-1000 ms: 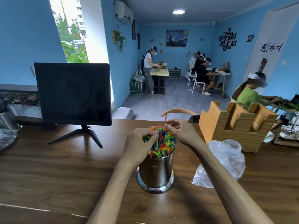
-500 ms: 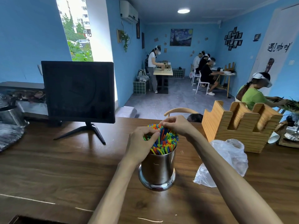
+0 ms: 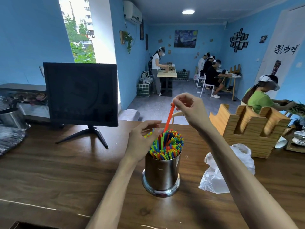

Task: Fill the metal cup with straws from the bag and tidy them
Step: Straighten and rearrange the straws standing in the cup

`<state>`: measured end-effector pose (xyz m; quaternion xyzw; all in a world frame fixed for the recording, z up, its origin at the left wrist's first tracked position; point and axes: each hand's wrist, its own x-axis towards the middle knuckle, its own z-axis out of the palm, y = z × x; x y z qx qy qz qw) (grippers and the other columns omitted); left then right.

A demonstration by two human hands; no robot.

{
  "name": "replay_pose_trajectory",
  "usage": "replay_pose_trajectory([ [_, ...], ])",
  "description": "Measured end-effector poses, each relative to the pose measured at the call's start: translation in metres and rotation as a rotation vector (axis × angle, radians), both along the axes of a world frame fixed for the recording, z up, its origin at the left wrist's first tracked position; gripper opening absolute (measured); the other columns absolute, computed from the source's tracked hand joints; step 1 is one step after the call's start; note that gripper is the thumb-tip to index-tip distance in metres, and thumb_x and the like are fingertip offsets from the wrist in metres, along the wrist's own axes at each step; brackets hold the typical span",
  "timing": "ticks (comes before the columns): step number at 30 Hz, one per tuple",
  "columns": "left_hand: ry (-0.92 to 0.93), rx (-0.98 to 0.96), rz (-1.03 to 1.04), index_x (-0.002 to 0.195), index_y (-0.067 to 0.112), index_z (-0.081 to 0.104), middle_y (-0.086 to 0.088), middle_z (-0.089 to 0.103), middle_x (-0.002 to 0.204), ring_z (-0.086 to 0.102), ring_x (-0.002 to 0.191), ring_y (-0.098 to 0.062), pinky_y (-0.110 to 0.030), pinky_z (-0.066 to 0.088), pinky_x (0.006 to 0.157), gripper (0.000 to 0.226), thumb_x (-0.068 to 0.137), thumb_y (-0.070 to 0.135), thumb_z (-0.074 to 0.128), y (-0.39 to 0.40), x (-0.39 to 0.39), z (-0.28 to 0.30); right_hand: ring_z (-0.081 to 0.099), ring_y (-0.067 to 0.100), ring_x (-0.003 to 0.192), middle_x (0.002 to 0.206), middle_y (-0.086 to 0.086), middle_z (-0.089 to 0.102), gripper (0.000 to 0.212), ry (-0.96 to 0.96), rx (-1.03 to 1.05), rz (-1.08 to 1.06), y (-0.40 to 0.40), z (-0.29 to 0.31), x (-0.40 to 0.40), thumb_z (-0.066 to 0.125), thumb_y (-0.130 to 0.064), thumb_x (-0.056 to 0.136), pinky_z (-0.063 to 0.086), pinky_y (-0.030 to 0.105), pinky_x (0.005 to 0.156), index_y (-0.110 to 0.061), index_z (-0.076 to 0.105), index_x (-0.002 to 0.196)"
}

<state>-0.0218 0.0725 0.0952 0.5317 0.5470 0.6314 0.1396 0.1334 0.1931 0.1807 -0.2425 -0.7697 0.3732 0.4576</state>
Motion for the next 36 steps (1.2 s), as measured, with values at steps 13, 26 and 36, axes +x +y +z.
replay_pose_trajectory([
  [13,-0.147,0.046,0.014,0.097,0.034,0.078,0.001,0.079,0.082,0.072,0.072,-0.013,-0.025,0.060,0.074,0.012,0.088,0.026,0.074,-0.011,0.000,0.025,0.072,0.015,0.082,0.086,0.000,0.077,0.011,0.617,-0.153,-0.036,-0.009,0.000,0.015,0.061,-0.006,0.101,0.059,0.028,0.073,-0.006,0.069,0.108],
  [26,-0.645,0.266,0.199,0.101,0.013,0.074,-0.001,0.079,0.086,0.076,0.083,-0.012,-0.019,0.058,0.075,0.016,0.086,0.008,0.078,-0.028,-0.021,0.036,0.071,0.014,0.068,0.075,-0.001,0.077,0.009,0.543,-0.242,-0.050,-0.005,-0.044,0.016,0.068,-0.003,0.094,0.061,0.030,0.071,-0.012,0.072,0.095],
  [36,-0.299,0.361,0.263,0.113,0.011,0.050,-0.002,0.075,0.084,0.070,0.074,-0.008,-0.022,0.052,0.075,0.034,0.087,-0.008,0.061,-0.031,-0.021,0.048,0.074,0.018,0.072,0.081,-0.001,0.078,0.012,0.506,-0.157,-0.035,-0.012,-0.029,0.015,0.067,-0.004,0.096,0.060,0.028,0.064,-0.014,0.074,0.097],
])
